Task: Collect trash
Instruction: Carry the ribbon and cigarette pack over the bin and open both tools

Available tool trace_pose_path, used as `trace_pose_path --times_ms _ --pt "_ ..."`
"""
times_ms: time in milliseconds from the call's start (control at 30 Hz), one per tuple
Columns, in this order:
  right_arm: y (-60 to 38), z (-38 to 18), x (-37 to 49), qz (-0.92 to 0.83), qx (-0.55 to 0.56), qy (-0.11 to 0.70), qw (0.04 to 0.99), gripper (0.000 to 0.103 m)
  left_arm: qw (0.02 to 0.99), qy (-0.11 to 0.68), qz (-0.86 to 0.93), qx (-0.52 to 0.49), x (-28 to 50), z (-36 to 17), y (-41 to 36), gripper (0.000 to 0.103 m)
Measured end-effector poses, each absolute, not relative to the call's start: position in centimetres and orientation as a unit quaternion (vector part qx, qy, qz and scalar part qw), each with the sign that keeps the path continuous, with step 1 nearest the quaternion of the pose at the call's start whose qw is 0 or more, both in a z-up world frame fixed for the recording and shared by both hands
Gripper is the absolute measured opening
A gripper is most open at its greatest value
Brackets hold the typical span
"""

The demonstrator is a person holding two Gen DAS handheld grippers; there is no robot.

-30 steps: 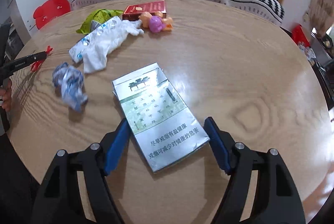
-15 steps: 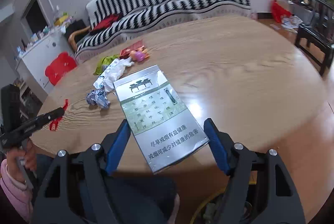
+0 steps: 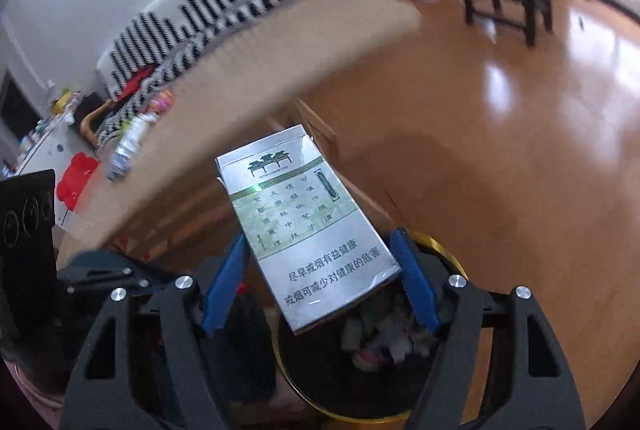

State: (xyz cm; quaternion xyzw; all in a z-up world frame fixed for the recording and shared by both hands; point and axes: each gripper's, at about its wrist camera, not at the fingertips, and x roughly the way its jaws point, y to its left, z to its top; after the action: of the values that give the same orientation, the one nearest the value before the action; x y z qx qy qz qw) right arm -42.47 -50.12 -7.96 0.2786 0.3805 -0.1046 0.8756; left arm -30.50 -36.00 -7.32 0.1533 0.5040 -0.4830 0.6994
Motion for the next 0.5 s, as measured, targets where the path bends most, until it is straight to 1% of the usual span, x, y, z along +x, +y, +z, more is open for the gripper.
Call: trace_pose_path --times_ms 100,200,333,500 --pt "-50.9 -11.5 -44.4 -0.11 0.315 0.39 0.858 0.071 0.672 0.54 -0.48 0.163 -31.8 -10.6 -37.0 0.007" --pt "-51.6 -13.7 -45.5 -0.118 0.334 0.398 0.846 0.071 0.667 0.541 -0.481 0.175 -31.8 -11.1 -37.9 0.007" --pt "-51.7 -15.0 -46.3 -0.118 0.342 0.405 0.839 0.071 0.662 0.547 -0.477 0.185 -31.6 -11.8 -38.1 0.007" --pt "-51.5 -15.0 -46.2 -0.116 0.343 0.409 0.837 0.071 0.662 0.544 -0.479 0.19 -31.7 -11.5 -37.9 0.007"
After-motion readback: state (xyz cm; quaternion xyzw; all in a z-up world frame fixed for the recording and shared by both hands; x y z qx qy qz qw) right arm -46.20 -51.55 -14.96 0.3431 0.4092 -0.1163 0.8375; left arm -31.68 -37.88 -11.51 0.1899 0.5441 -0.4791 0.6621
